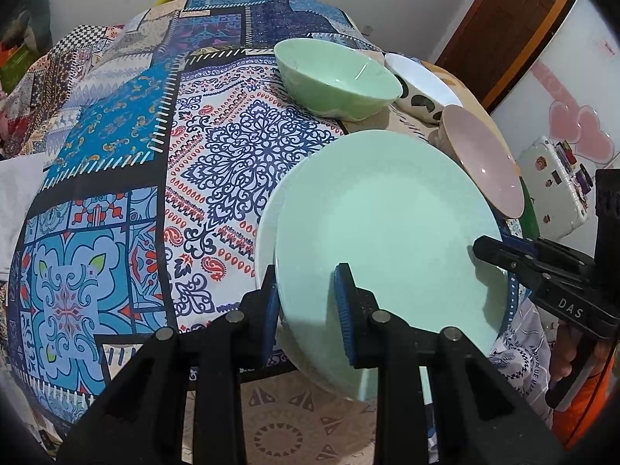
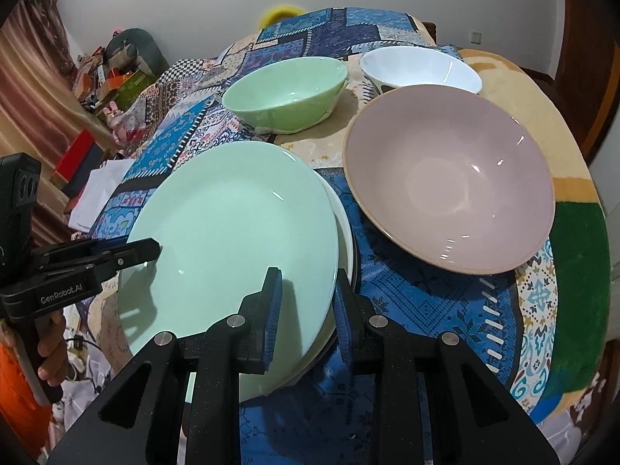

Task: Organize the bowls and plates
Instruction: 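Lower the pale green plate onto the white plate and open the left tool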

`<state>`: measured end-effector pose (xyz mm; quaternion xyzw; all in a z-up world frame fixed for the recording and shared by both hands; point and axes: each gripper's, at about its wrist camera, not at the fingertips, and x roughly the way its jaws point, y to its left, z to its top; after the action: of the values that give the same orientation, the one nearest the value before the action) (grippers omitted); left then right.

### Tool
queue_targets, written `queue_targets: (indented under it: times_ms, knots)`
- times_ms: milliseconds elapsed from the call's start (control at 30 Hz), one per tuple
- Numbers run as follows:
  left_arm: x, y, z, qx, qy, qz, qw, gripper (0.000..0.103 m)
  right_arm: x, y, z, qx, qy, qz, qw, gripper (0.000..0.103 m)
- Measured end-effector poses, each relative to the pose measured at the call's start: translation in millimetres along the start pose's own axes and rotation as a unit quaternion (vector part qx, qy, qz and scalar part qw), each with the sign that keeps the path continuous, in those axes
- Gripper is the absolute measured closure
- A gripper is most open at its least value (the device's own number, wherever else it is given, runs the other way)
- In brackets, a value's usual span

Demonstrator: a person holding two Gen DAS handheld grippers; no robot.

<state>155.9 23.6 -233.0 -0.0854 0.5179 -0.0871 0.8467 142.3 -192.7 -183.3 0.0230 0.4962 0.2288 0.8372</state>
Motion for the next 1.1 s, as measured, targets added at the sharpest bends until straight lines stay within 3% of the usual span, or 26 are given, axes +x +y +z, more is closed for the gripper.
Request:
queue_targets:
  times_ms: [333, 900, 1100]
  knots:
    - [1.3, -9.4, -3.6, 0.027, -0.009, 0.030, 0.9991, 0.076, 0.7, -4.2, -1.4, 0.001, 0.002, -0.010, 1.000, 0.077]
    - [-29.4, -25.3, 10.4, 0.031, -0.036, 0.021, 0.9987, 0.076, -9.2, 6.7, 8.3, -0.029, -0.034, -0.024, 0.999, 0.077]
    - [-45.8, -48.7, 22.8, 0.039, -0.067, 0.015, 0.9969, 0.054, -48.5, -10.5, 14.8, -0.014, -0.080, -0.029, 0.996, 0.070]
